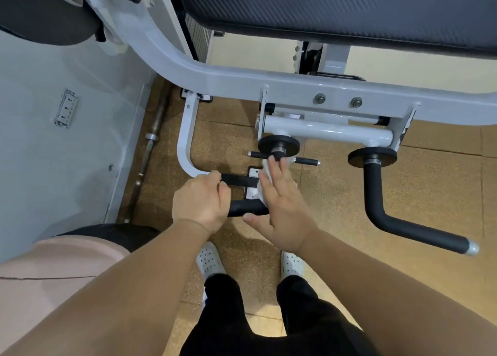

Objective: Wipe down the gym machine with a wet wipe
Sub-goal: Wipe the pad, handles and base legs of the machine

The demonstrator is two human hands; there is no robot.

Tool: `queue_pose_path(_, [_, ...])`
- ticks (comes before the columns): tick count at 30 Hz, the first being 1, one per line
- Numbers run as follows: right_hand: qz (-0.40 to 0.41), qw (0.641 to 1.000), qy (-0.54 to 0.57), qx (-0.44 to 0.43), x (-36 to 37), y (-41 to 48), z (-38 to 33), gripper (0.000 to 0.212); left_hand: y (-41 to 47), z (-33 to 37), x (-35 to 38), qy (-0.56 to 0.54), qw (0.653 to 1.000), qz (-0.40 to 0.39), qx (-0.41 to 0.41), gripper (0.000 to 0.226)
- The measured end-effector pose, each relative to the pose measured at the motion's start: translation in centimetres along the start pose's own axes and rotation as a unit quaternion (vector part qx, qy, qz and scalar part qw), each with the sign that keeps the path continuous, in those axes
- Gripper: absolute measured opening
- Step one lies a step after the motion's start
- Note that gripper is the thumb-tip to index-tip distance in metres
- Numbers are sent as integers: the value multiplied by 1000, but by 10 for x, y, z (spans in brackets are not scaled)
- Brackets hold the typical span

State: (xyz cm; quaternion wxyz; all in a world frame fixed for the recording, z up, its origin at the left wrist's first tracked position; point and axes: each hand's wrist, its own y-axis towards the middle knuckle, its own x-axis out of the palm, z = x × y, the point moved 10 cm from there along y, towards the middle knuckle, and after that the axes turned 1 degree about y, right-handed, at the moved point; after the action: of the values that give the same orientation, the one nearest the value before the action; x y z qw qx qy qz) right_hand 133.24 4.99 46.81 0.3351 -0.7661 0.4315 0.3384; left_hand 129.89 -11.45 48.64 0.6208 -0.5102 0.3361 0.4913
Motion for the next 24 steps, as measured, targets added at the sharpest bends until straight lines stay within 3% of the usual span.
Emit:
queue_pose_path(3, [25, 998, -1, 53, 15, -28, -26, 107, 2, -3, -3, -59, 998, -8, 1, 32])
queue_pose_path(6, [11, 996, -29, 82, 33, -39, -60, 109, -6, -12, -10, -208, 978, 5, -2, 36])
queue_pose_path(9, [-20, 999, -36, 17, 50, -26, -105, 109, -33, -35, -26, -306, 951, 50, -23, 35])
queue_pose_path(13, [-57, 992, -89, -70, 56, -15, -120, 110, -63, -65, -29, -382, 922, 46, -36, 39])
queue_pose_path(16, [-55, 987, -151, -31, 39, -25, -76, 110, -71, -81, -17, -478, 871, -10, -112, 45])
queue_pose_path(21, [-43, 985, -144, 85, 27, -34, -44, 119, -78, -75, -12, -487, 865, -59, -110, 57])
queue_pose_path(24, [-59, 985, -154, 50, 53, -25, -89, 118, -82, -70, -12, -489, 864, -60, -107, 56])
